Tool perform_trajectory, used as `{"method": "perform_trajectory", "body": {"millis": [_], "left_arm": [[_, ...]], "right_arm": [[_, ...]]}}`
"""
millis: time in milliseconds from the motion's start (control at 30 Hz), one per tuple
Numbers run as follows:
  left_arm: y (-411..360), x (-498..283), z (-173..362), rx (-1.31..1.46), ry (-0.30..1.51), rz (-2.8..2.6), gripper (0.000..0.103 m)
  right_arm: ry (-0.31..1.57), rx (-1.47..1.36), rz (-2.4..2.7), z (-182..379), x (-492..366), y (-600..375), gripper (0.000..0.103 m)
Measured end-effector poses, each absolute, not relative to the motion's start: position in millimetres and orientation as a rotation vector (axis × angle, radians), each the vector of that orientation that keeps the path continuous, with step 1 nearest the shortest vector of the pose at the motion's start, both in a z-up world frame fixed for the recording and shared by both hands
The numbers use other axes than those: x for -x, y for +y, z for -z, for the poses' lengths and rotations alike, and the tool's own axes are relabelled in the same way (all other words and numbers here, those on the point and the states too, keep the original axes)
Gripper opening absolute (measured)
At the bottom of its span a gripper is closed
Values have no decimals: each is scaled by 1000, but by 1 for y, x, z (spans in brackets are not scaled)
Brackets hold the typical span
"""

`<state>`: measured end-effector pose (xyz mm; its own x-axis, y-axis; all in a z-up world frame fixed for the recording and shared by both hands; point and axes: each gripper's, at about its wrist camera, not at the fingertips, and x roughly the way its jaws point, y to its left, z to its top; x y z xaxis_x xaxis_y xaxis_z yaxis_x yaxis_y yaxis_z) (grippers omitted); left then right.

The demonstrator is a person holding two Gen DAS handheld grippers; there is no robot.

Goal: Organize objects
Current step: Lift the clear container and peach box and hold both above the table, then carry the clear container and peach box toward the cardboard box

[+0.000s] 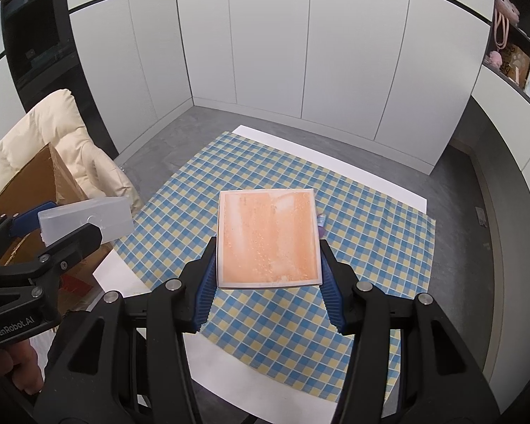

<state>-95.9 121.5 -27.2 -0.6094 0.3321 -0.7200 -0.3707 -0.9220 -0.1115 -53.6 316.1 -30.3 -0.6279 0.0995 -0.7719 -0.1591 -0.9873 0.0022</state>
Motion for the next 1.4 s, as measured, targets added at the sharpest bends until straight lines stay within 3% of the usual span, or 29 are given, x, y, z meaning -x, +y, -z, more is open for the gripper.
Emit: {"method": "perform_trajectory", "body": {"millis": [1400], "left_arm": [[67,99,24,1127,21,-2628,85]], "right_arm": [[25,1312,-2810,30,82,255,54]]}}
